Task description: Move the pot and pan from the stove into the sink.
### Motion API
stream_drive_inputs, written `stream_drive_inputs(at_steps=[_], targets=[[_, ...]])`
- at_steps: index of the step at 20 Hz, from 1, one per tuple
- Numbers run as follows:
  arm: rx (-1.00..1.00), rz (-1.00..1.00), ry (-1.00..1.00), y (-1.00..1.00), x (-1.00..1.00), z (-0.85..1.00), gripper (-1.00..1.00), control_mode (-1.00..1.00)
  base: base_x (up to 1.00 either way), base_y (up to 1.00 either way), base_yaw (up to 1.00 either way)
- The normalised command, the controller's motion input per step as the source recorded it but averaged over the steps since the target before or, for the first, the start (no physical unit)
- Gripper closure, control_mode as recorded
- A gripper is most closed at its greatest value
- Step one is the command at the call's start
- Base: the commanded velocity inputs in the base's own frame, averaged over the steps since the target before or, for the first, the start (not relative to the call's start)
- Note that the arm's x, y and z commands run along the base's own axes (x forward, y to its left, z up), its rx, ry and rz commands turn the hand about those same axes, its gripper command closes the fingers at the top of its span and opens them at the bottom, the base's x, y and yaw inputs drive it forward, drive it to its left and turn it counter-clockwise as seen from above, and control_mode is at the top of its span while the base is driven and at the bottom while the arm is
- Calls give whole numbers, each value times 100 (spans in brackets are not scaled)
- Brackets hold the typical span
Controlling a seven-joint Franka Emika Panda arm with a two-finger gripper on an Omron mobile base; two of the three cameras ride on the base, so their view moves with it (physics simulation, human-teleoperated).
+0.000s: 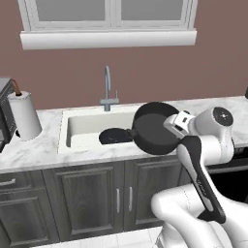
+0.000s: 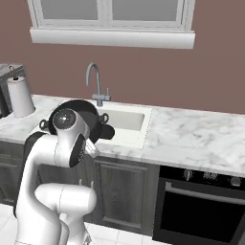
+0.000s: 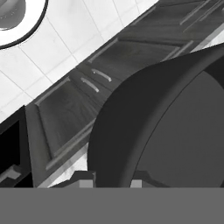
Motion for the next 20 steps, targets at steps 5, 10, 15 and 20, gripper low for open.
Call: stream_drive_inputs(at_steps=[5,10,15,20], targets=[[0,0,0,0,0,0,100,100,0,19,0],[0,0,0,0,0,0,100,100,3,56,-5],[0,0,0,0,0,0,100,100,0,20,-1],[0,0,0,0,0,0,100,100,27,0,0]])
